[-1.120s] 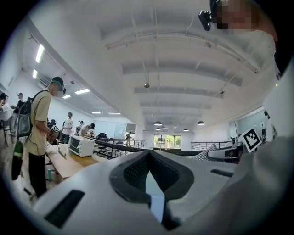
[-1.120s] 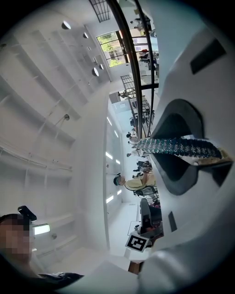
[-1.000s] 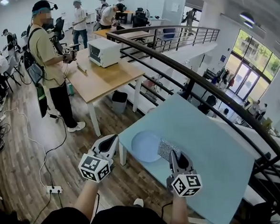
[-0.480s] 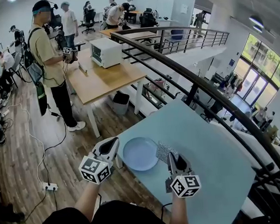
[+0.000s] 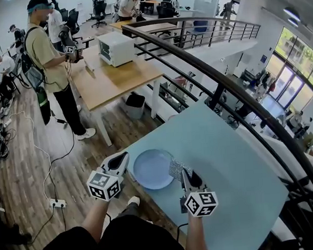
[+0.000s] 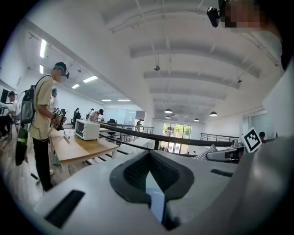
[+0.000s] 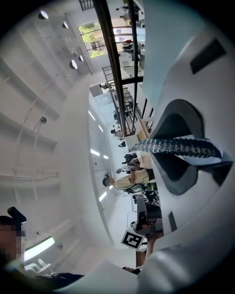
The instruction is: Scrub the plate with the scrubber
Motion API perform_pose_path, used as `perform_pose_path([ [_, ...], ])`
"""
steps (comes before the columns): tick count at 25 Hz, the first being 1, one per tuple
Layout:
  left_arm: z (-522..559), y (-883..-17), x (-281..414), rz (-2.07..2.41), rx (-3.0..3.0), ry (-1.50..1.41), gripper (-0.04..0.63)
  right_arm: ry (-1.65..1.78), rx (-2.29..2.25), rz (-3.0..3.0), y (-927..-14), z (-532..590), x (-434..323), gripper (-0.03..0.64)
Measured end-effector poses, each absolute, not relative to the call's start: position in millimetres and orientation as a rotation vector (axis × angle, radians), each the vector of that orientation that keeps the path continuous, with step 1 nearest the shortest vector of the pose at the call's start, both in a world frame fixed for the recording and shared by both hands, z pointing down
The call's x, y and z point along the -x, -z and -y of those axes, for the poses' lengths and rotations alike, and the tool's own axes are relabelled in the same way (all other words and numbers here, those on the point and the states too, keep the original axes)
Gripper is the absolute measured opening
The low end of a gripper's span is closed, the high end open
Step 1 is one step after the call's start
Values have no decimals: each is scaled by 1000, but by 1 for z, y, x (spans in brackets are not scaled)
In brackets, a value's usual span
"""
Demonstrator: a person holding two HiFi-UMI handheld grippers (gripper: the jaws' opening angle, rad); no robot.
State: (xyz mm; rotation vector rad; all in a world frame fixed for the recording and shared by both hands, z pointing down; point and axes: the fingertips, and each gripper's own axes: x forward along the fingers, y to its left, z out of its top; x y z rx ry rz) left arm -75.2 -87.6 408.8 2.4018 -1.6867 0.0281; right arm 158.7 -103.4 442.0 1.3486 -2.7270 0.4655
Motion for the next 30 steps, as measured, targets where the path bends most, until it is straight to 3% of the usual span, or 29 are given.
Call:
perform_pose_path([
  [18,179,-597,113,1381,-2161,-356,5,-787,-1229,2432,-566,175,-120,83],
  [30,210,-662,104,1195,-2119,-501,6,-916,-1228,2283,-626,193,-107,83],
])
